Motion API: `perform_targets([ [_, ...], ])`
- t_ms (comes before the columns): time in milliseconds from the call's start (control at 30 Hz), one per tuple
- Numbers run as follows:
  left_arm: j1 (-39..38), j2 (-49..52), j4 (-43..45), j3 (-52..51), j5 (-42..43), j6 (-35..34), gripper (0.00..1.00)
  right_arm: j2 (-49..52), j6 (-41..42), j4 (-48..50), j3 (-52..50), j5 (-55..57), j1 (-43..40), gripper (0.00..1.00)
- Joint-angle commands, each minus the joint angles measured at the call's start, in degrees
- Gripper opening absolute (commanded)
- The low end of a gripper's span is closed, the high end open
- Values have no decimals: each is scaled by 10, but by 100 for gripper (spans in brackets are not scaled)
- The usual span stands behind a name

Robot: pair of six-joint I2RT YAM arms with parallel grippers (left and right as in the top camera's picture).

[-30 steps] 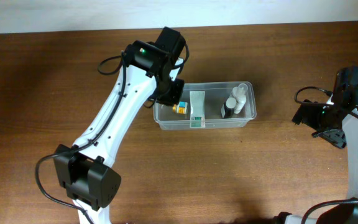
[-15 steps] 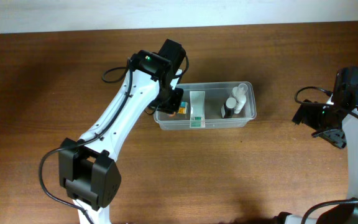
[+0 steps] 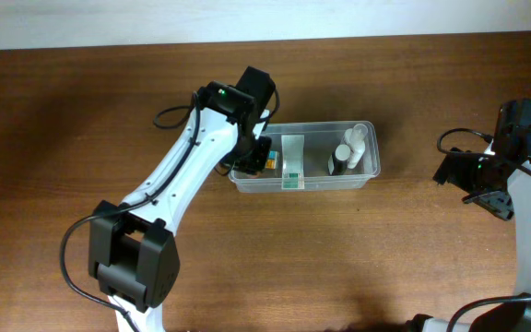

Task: Pack container
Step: 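Carry the orange tube into the container and lower it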

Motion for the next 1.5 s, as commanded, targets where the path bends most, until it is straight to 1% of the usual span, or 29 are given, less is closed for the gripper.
perform_targets([
  [0, -3, -4, 7, -15, -6, -7, 28, -1, 7, 2, 1, 1, -2, 98],
  [1033, -3, -4, 42, -18, -8, -7, 28, -1, 7, 2, 1, 1, -2, 98],
  [1067, -3, -4, 42, -18, -8, -7, 47, -1, 7, 2, 1, 1, -2, 98],
  [1100, -3, -4, 42, -18, -8, -7, 53, -1, 7, 2, 1, 1, -2, 98],
  [1133, -3, -4, 42, -18, -8, -7, 52, -1, 7, 2, 1, 1, -2, 98],
  [1167, -3, -4, 42, -18, -8, -7, 34, -1, 7, 2, 1, 1, -2, 98],
  [1200, -3, -4, 42, -18, -8, -7, 25, -1, 7, 2, 1, 1, -2, 98],
  [1267, -3, -4, 42, -18, -8, -7, 24, -1, 7, 2, 1, 1, -2, 98],
  [1367, -3, -4, 42, -18, -8, -7, 26, -1, 7, 2, 1, 1, -2, 98],
  [1433, -3, -4, 42, -18, -8, -7, 31, -1, 7, 2, 1, 1, -2, 98],
  [1467, -3, -4, 42, -18, -8, -7, 33, -1, 7, 2, 1, 1, -2, 98],
])
